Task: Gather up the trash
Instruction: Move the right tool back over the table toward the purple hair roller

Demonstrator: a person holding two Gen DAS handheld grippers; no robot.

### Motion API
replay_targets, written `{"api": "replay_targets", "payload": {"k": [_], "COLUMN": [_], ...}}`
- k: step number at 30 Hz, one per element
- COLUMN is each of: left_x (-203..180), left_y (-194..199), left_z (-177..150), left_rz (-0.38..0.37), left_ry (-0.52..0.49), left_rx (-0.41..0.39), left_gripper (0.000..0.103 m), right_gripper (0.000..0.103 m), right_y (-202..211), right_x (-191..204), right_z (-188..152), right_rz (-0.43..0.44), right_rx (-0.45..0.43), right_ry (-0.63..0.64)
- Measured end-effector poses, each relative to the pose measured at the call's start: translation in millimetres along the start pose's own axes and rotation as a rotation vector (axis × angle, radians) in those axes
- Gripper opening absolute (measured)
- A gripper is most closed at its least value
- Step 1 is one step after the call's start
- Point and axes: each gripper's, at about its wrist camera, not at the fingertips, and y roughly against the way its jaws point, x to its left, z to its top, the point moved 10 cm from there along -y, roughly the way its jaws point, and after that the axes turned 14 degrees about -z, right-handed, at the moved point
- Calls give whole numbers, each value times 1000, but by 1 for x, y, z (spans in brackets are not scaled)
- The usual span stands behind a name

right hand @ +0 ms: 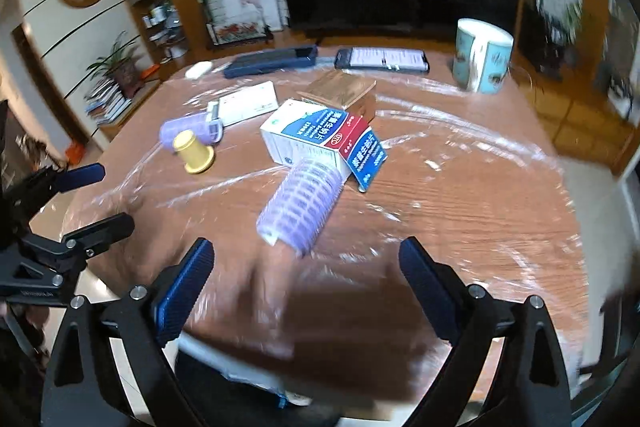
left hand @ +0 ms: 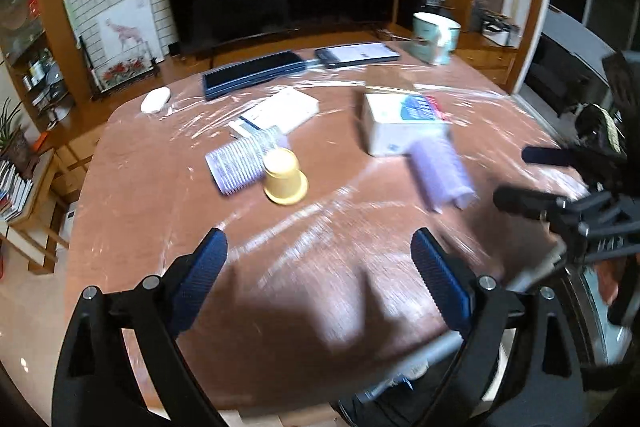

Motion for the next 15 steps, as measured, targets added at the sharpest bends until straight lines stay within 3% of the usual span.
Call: {"api": "replay_targets", "payload": {"k": [6,8,11,15], "left_x": [29,32,39,43], "left_y": [-28,-36,-50,-57], "left_z": [8,7,7,11], "left_rz": [7,-2,-8,-17], "left_ry": [47,62,85,91], "left_rx": [48,61,93,102], "left_gripper": [94,90,74,71], "right_gripper": [91,88,82,82], "right_y": [-29,-37,-47,-54], "right_x": [23,27,33,34], "right_z": [5,5,5,7], "right_rz": [-28,-31,-32,-51], "right_rx": [34,42,67,78], "right_ry": [11,14,10,2]}}
